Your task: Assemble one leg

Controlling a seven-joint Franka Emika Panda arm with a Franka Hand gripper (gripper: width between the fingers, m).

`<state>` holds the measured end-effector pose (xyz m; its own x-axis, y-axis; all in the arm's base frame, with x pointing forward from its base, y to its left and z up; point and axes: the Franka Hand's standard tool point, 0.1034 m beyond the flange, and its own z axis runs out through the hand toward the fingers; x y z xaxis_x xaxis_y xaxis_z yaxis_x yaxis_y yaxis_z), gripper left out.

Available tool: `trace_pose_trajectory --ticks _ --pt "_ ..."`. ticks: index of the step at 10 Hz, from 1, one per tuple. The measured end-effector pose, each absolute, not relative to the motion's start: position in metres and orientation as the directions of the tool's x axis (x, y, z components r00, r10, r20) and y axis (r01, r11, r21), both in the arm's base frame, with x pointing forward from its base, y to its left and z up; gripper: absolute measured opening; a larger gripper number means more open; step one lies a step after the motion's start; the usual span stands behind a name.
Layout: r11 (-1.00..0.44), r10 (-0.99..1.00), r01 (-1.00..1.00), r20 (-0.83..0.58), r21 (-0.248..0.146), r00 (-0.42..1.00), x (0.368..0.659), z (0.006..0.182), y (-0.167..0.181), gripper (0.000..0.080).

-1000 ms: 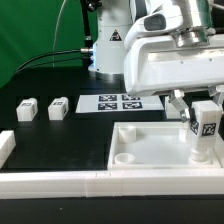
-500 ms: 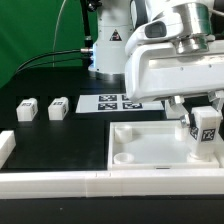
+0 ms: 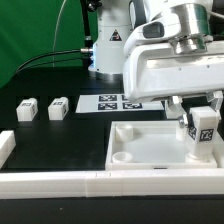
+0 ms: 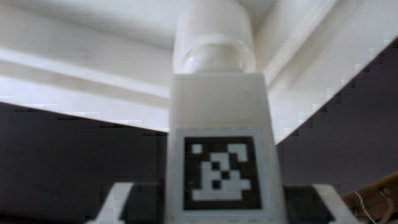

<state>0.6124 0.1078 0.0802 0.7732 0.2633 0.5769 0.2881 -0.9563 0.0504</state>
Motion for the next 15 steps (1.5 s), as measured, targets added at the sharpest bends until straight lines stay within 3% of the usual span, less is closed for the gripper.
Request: trace_pose_trajectory --ticks 4,5,6,7,15 --pt "-0.956 0.265 0.289 0.559 0.047 0.786 0.612 0.0775 0.1063 0.03" --pt "-0.956 0.264 0.288 0.559 0.047 0.786 0.6119 0.0775 0.1068 0.0496" --pt "-0.957 0.26 0.285 0.559 0.045 0.787 0.6118 0.0774 0.1069 0.0496" --pt "-0.958 0.259 0.284 0.559 0.044 0.788 0.6117 0.0772 0.1067 0.0623" --pt "-0.958 0.258 0.282 0.558 0.044 0.789 0.6167 0.0804 0.1065 0.0649"
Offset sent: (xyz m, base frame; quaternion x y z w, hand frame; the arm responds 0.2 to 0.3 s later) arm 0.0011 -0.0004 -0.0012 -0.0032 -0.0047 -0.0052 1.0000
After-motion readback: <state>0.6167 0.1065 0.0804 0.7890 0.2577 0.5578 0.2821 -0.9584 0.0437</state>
